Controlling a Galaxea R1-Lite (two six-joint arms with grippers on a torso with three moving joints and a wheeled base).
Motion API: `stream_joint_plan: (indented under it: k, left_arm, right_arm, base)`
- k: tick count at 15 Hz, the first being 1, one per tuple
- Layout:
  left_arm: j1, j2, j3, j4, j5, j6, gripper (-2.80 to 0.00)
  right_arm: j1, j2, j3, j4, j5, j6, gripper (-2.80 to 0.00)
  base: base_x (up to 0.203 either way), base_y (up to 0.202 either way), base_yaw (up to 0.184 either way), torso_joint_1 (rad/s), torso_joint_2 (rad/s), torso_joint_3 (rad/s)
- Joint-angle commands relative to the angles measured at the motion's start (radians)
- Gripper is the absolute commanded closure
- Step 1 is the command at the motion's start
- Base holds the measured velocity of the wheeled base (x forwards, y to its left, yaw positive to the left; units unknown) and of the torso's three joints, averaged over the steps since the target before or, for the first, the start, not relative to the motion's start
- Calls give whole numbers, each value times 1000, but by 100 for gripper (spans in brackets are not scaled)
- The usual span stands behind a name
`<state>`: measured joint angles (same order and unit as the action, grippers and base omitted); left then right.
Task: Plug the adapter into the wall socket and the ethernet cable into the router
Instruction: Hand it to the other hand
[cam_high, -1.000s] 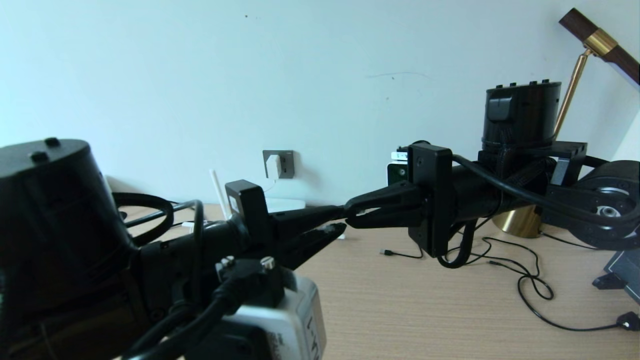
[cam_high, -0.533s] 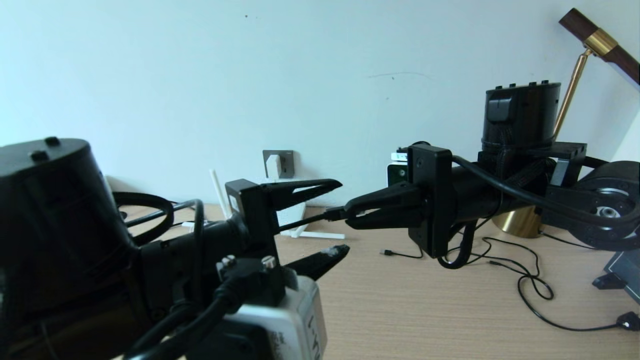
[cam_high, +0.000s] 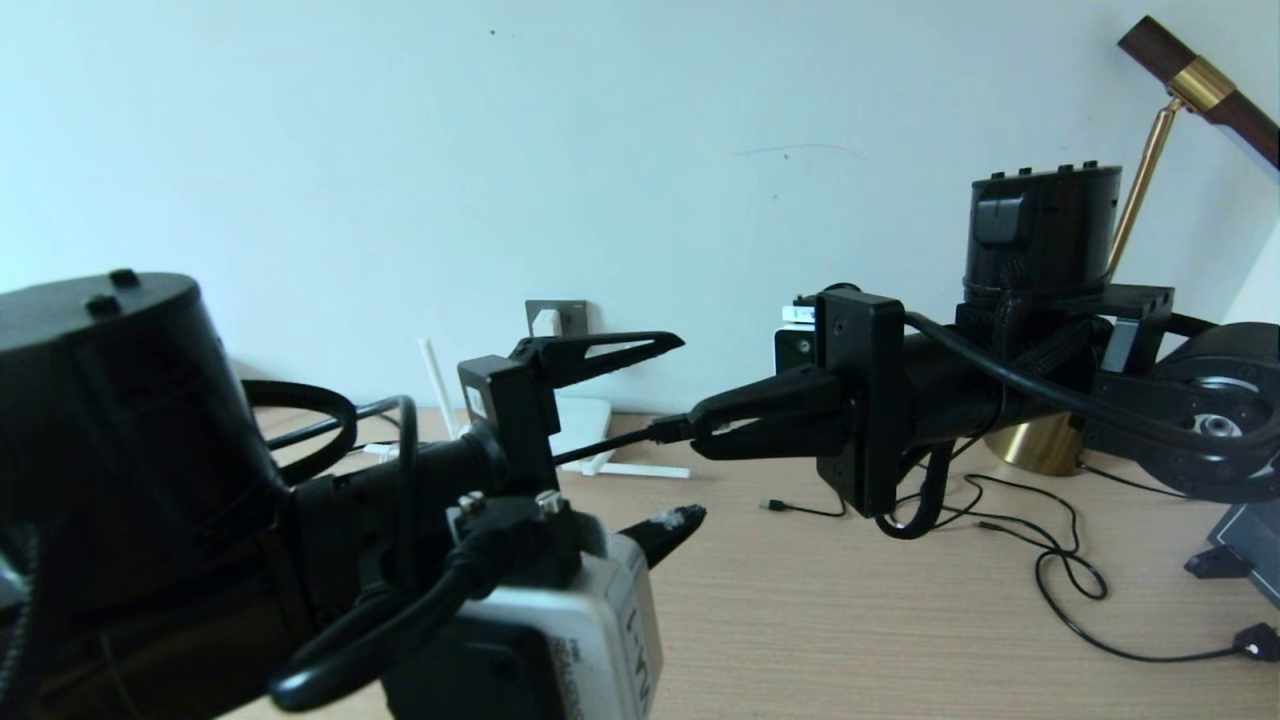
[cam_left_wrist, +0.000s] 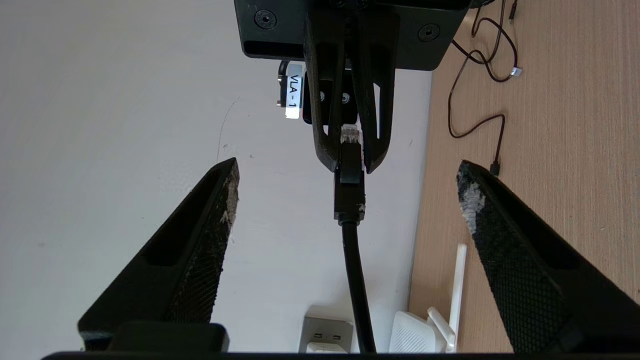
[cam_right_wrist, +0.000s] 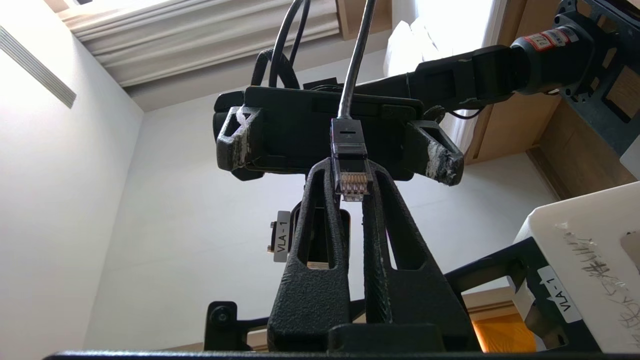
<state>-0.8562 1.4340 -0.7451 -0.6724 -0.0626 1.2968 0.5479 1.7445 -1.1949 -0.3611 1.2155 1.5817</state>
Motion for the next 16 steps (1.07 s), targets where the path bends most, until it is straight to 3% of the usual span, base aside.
stream_joint_plan:
  k: [1,16]
  left_arm:
    - [0,0,1,-4,-1,6,0]
    - [-1,9,1,-6,0,7,0]
  right_arm:
    - [1,1,0,-2,7,9,0]
    - [1,1,0,-2,7,9,0]
  base:
    - [0,0,0,0,0,0]
    - [0,0,0,0,0,0]
